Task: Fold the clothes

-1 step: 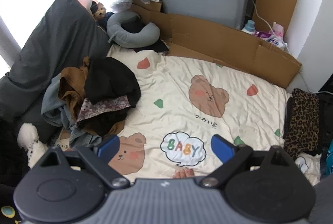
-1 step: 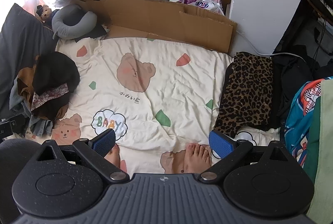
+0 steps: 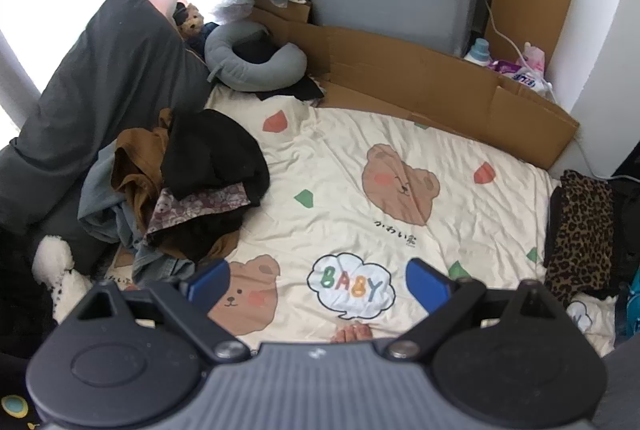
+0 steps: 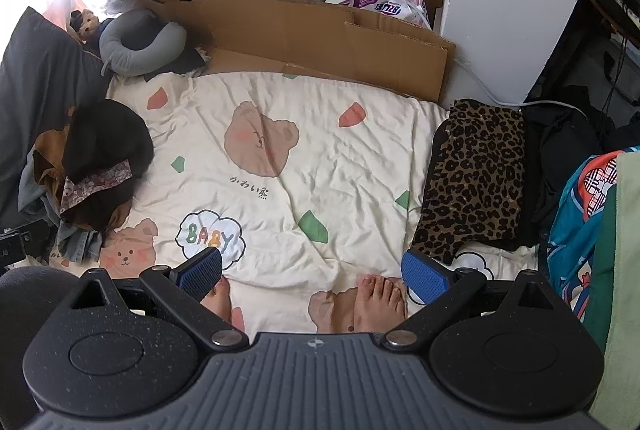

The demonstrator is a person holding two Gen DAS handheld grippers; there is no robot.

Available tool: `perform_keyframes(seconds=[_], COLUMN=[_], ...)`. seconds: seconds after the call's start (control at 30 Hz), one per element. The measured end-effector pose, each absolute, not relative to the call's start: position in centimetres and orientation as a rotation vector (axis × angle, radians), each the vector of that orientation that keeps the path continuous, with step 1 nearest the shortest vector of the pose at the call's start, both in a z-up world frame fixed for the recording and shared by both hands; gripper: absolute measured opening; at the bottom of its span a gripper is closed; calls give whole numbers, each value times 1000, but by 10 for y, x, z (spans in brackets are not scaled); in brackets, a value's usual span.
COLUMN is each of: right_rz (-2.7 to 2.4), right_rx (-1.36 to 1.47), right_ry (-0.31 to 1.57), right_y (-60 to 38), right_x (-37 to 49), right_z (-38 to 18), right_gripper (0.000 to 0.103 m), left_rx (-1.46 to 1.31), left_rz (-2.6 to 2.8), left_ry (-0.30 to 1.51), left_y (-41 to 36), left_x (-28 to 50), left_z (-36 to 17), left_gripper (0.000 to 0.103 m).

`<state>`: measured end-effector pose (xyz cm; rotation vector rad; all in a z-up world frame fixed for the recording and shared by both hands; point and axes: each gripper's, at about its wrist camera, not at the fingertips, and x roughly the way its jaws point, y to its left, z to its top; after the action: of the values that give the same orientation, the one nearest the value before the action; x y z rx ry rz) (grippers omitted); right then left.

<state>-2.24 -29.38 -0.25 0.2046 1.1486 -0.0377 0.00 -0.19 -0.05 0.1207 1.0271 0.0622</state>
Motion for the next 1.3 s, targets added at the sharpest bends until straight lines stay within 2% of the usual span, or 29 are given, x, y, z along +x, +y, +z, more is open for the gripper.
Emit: perform_keyframes(seconds=[1.3], right_rz=[-34], right_rx=[222], right_ry=[1120], right_y=[-297], right_x=[-26], right_z=[-1], right_gripper=[100], left_rx=[68], left_rz=[48], left_ry=[1032], left_y=[1], left_x=[2], left_z=[0], left_gripper=[96])
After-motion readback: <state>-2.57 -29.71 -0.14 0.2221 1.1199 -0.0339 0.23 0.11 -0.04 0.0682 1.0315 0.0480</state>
